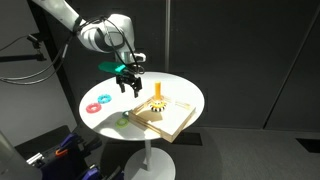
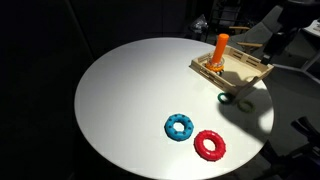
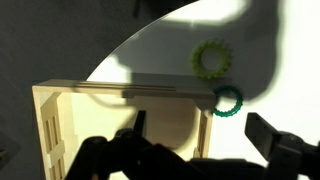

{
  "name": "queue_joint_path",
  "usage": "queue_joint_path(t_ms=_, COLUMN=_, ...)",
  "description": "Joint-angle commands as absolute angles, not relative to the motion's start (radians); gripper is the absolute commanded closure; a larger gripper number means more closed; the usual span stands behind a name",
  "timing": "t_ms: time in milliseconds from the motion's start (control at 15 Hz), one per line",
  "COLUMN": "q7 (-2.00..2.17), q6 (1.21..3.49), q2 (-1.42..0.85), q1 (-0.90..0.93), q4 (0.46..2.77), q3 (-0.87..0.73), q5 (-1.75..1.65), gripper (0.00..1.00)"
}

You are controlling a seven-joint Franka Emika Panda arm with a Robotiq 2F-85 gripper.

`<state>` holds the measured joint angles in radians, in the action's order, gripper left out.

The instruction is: Remove the green ring from the orange rod and put it on the table outside the crate

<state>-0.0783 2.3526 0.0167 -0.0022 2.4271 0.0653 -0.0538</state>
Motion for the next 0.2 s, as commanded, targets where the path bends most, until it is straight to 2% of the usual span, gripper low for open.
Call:
queue_joint_path(t_ms=0, q7=-0.078, q6=2.348, q2=0.02, q1=0.011, q4=2.425, q3=0.052, q5=-0.054, gripper=0.0)
queue_joint_path(t_ms=133, q7=-0.078, q6=2.348, q2=0.02, q1=0.01, q4=2.425, q3=0.05, q5=-0.054, gripper=0.0)
